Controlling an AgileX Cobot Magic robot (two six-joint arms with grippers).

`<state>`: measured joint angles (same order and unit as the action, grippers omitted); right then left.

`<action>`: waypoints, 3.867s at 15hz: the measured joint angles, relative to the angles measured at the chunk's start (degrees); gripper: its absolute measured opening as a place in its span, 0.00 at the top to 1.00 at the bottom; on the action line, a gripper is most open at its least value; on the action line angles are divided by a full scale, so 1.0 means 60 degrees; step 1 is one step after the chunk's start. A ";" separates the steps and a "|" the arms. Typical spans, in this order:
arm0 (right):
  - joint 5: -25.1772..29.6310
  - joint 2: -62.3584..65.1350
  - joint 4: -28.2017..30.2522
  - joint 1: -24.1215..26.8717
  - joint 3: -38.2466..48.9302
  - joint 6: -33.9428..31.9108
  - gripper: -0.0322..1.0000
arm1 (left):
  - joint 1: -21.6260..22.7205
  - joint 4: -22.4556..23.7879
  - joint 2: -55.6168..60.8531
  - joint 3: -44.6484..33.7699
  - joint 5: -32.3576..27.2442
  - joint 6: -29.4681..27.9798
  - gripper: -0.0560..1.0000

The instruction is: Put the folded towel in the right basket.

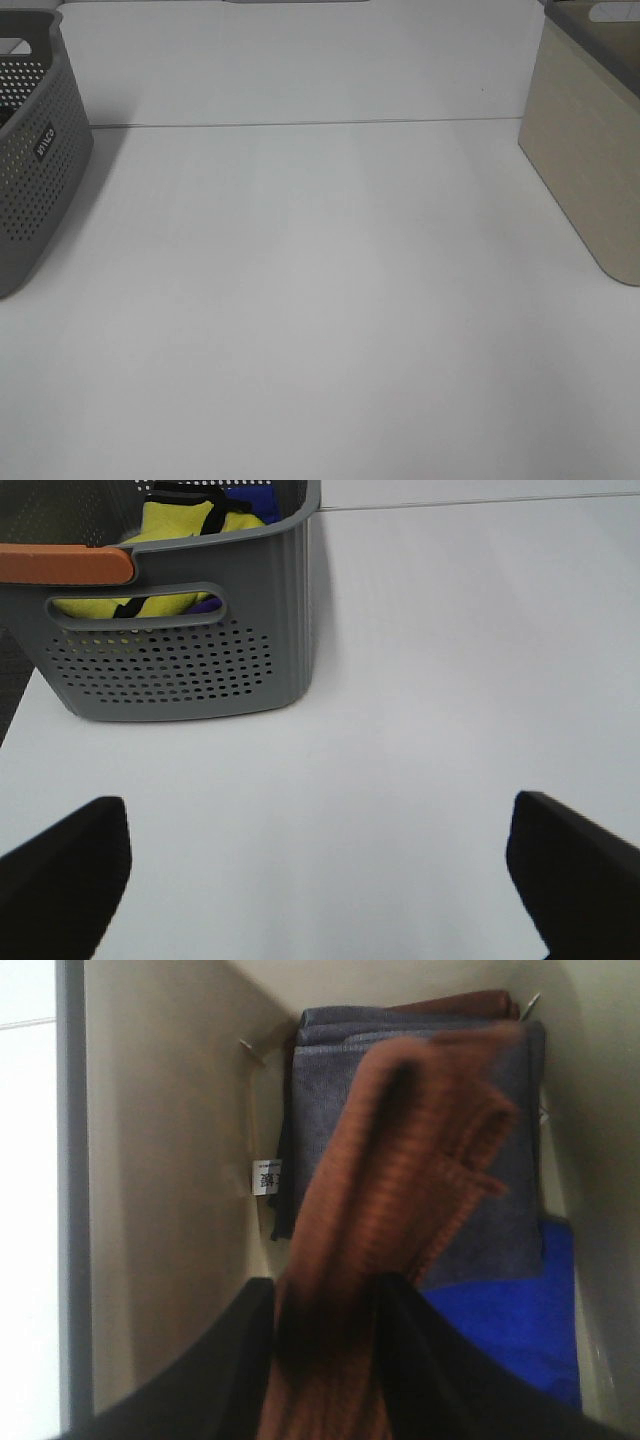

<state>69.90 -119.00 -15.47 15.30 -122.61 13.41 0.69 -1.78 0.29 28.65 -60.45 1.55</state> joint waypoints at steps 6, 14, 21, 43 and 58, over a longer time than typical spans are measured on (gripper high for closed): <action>0.0000 0.0210 -0.0162 -0.0124 0.0010 -0.0048 0.31 | 0.0000 0.0000 0.0000 0.0000 0.0000 0.0000 0.03; 0.0019 0.1690 0.0621 -0.2244 0.0019 -0.1070 0.30 | 0.0000 0.0000 0.0000 0.0000 0.0000 0.0000 0.03; -0.0010 0.4736 0.0936 -0.2893 0.3887 -0.1394 0.30 | 0.0000 0.0000 0.0000 0.0000 0.0000 0.0000 0.03; -0.1270 1.9901 0.2187 -0.2903 1.5546 -0.1480 0.30 | 0.0000 0.0000 0.0000 0.0000 0.0000 0.0000 0.03; -0.1423 1.9901 0.2225 -0.2903 1.5613 -0.1480 0.30 | 0.0000 0.0000 0.0000 0.0000 0.0000 0.0000 0.03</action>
<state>61.36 0.40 -2.12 -2.12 -28.93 4.53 0.69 -1.78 0.29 28.65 -60.45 1.55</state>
